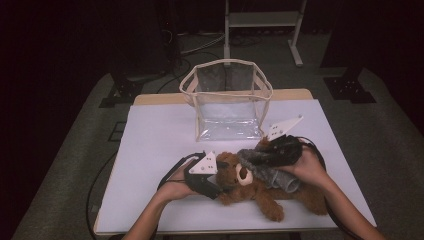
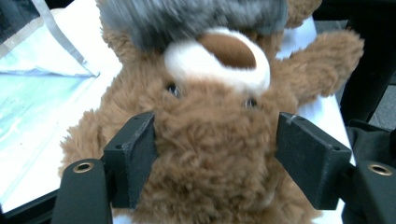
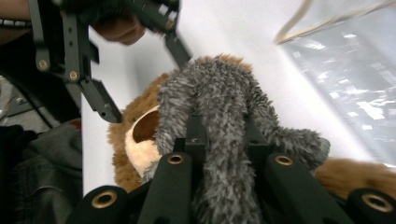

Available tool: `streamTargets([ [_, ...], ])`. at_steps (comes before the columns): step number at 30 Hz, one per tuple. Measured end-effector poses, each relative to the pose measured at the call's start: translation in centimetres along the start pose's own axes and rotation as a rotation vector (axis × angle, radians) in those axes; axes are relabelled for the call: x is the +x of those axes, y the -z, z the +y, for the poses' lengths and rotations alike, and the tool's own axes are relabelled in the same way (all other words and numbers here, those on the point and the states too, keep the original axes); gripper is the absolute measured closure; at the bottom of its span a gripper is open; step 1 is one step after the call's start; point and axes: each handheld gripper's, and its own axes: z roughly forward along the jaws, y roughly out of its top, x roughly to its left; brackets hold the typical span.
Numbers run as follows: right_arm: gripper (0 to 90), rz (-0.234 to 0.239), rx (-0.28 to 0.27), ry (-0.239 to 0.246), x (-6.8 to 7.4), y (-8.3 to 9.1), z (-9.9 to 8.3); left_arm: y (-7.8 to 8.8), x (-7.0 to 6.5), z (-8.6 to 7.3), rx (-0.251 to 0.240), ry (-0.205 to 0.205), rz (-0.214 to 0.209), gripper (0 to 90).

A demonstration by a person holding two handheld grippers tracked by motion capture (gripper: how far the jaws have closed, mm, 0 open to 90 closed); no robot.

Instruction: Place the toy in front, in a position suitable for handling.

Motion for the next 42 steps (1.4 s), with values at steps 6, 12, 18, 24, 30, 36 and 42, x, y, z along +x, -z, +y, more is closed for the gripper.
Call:
streamTargets([
  [6,77.4,0.065,-0.010,-0.002,1.0,-0.6,-0.5,-0.7,-0.4,0.6,-0.001,-0.026,-0.014,22.7],
  [12,77.3,0.016,-0.041,-0.017,0.1,1.7,-0.9,-0.9,-0.6,0.2,0.004,-0.024,-0.036,23.7],
  [18,77.3,-0.033,-0.070,-0.040,-0.6,4.1,-1.2,-0.8,-0.6,0.2,-0.002,-0.022,-0.046,23.7],
  [24,77.3,-0.008,0.031,-0.010,0.3,1.8,-1.6,0.0,-0.1,0.9,-0.011,-0.009,-0.046,23.7],
  [30,77.2,0.051,0.047,0.014,1.6,0.3,-1.8,-0.5,-0.2,1.1,0.021,-0.016,-0.064,23.7],
  [36,77.2,-0.002,-0.019,0.002,0.9,3.1,-1.7,-0.7,-0.5,0.8,0.025,-0.020,-0.068,23.7],
  [42,77.2,-0.069,-0.070,-0.005,0.6,6.9,-1.8,-0.7,-0.6,0.9,0.032,-0.030,-0.069,23.7],
])
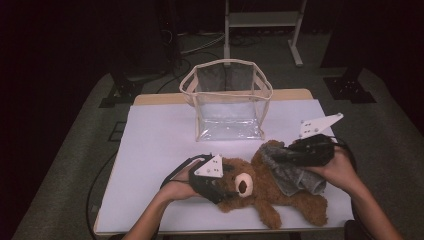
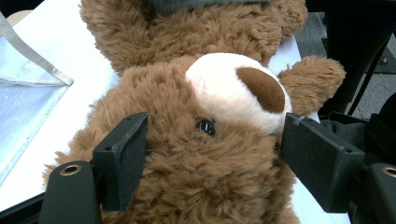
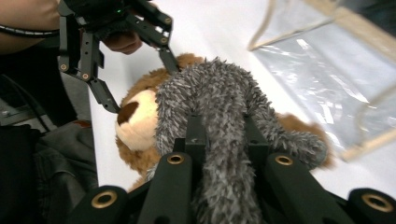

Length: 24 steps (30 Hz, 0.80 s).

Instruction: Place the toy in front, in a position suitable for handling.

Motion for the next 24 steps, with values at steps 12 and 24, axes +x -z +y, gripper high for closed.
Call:
streamTargets([
  [12,77.1,-0.169,0.064,-0.007,-0.4,5.6,-1.0,0.0,0.0,0.0,-0.001,0.003,0.001,23.6],
  [24,77.1,0.010,0.088,-0.048,-1.4,-2.4,-2.4,0.7,0.4,0.0,-0.015,0.015,-0.002,23.7],
])
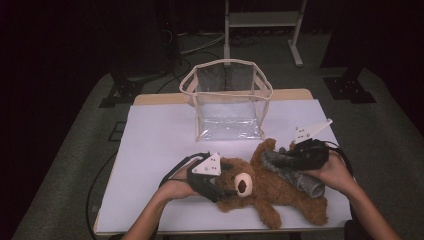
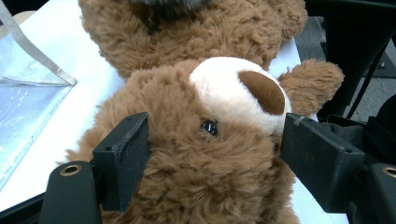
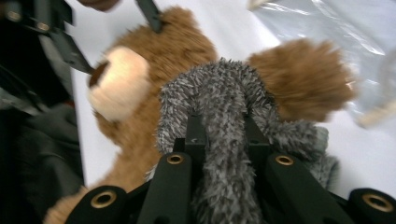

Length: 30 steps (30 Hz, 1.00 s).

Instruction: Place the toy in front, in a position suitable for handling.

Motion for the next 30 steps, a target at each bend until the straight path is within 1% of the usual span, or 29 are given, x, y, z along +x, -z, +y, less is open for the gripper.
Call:
streamTargets([
  [1,77.1,0.021,-0.010,-0.007,0.1,-0.4,0.0,0.2,0.1,0.1,0.000,0.002,0.001,23.7],
  [3,77.3,0.046,-0.010,-0.001,0.6,-1.2,-0.2,0.6,0.2,0.3,-0.008,0.006,0.011,23.7],
  [5,77.4,0.060,-0.013,0.000,1.0,-1.5,-0.4,0.8,0.4,0.5,-0.024,0.009,0.016,23.7],
  [7,77.4,0.064,-0.011,0.016,1.7,-1.7,-0.6,0.8,0.6,0.8,-0.029,0.011,0.019,23.7],
  [9,77.3,0.068,-0.012,0.023,2.3,-1.6,-0.7,0.5,0.6,0.9,-0.015,0.010,0.008,23.7],
  [11,77.1,0.067,-0.012,0.031,2.6,-1.3,-0.8,-0.1,0.4,0.7,0.015,0.010,-0.011,24.2],
  [12,77.1,0.064,-0.017,0.036,2.5,-1.1,-0.8,-0.3,0.3,0.6,0.021,0.001,-0.013,24.2],
  [15,77.0,0.048,-0.039,0.031,2.0,-0.1,-0.5,-0.4,0.2,0.5,0.023,-0.004,-0.013,24.3],
  [18,76.8,0.007,-0.053,0.023,0.9,0.8,-0.2,-0.4,0.2,0.4,0.029,-0.004,-0.019,24.5],
  [20,76.8,-0.008,-0.062,0.001,0.1,1.0,-0.3,-0.4,0.2,0.4,0.030,-0.008,-0.018,24.5],
  [21,76.9,-0.008,-0.066,-0.013,-0.3,1.0,-0.4,-0.4,0.2,0.4,0.031,-0.009,-0.018,24.5],
  [23,76.8,0.007,-0.060,-0.039,-0.8,0.4,-0.8,-0.3,0.2,0.4,0.030,-0.010,-0.019,24.5],
  [25,76.9,0.025,-0.055,-0.042,-0.6,-0.1,-1.2,-0.1,0.3,0.5,0.019,-0.005,-0.019,24.4],
  [26,76.9,0.033,-0.051,-0.039,-0.3,-0.4,-1.4,0.0,0.4,0.5,0.012,0.004,-0.019,24.4],
  [30,77.1,0.036,-0.056,-0.021,0.9,-0.4,-1.8,0.6,0.7,0.7,-0.018,0.019,-0.010,23.1],
])
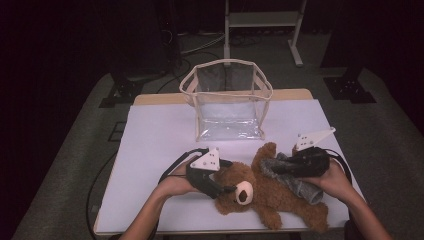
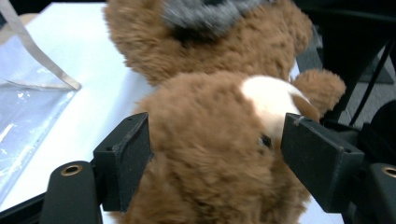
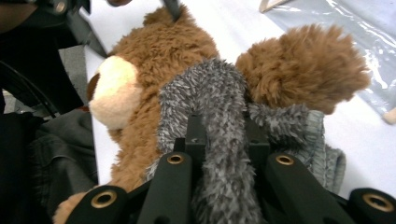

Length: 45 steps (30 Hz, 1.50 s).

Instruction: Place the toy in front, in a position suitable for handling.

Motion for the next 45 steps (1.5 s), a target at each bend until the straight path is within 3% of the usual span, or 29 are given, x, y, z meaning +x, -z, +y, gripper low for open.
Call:
streamTargets([
  [3,77.2,0.010,-0.012,0.005,0.8,0.1,-0.6,0.3,0.2,0.1,-0.002,0.009,0.012,21.1],
  [7,77.3,0.010,-0.026,0.025,1.8,0.3,-1.3,0.2,0.5,-0.1,-0.015,0.043,-0.002,20.1],
  [11,77.4,0.014,-0.041,0.027,2.2,0.4,-1.8,-0.6,0.6,-0.4,0.001,0.072,-0.043,19.6],
  [17,77.6,0.024,-0.043,0.035,2.7,0.4,-2.3,-1.7,1.1,-0.4,-0.002,0.146,-0.114,18.7],
  [22,77.6,0.034,-0.054,0.039,2.8,0.5,-2.7,-3.1,1.0,-0.1,0.019,0.171,-0.169,18.9],
  [24,77.5,0.039,-0.060,0.035,2.9,0.5,-2.8,-3.3,1.0,-0.1,0.024,0.179,-0.184,23.7],
  [27,77.4,0.036,-0.070,0.030,2.9,0.6,-3.0,-2.9,0.9,0.1,0.049,0.159,-0.158,43.7],
  [30,77.2,0.020,-0.089,0.027,2.8,0.7,-2.8,-2.4,0.8,0.6,0.065,0.115,-0.116,53.8],
  [32,77.2,0.014,-0.108,0.014,2.7,0.8,-2.7,-2.0,1.0,1.1,0.070,0.080,-0.080,55.9],
  [35,77.3,0.007,-0.126,0.004,2.4,0.7,-2.3,-1.4,1.7,1.7,0.083,0.059,-0.052,56.9],
  [40,77.3,0.015,-0.135,0.025,2.5,-0.8,-0.7,0.2,2.9,2.4,0.136,0.016,0.010,57.2],
  [45,77.4,0.031,-0.128,0.047,2.9,-2.9,0.4,1.3,3.2,1.4,0.164,0.018,0.020,56.0],
])
